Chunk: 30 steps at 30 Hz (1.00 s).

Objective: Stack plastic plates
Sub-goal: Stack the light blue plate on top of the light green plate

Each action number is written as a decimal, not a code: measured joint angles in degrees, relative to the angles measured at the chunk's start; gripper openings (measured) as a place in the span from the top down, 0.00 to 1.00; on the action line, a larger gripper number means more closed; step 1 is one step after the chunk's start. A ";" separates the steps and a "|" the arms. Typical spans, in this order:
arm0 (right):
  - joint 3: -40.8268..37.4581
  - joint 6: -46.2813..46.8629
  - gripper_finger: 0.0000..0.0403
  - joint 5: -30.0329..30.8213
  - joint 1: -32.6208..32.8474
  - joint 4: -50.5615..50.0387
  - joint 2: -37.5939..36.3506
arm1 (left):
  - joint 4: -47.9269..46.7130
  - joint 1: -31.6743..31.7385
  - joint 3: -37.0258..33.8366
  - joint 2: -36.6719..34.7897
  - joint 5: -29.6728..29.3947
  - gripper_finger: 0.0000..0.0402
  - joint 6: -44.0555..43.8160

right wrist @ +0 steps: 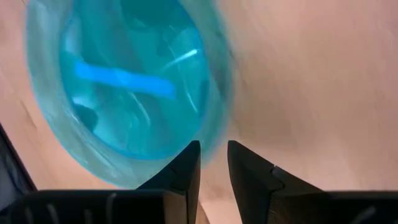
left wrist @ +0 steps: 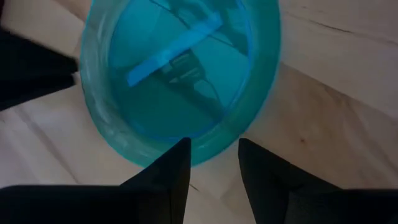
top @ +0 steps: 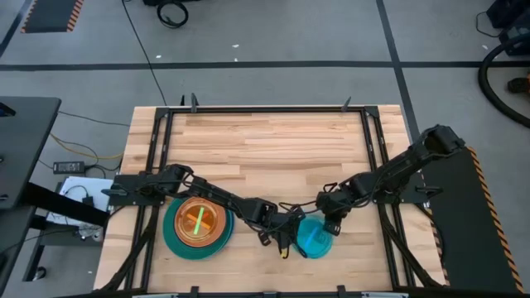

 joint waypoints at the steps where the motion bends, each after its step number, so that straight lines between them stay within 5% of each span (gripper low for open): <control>1: -0.04 0.00 0.77 0.21 -0.08 -1.59 -1.00 | 0.32 0.00 -0.03 0.00 0.08 0.65 0.75; 16: -0.01 2.17 0.77 5.05 -0.13 -6.10 -11.11 | -0.82 0.92 -0.05 0.42 2.12 0.65 8.26; 30: -0.02 1.64 0.77 6.57 -0.13 -7.19 -11.17 | -1.50 0.46 -0.03 -0.26 2.25 0.65 14.78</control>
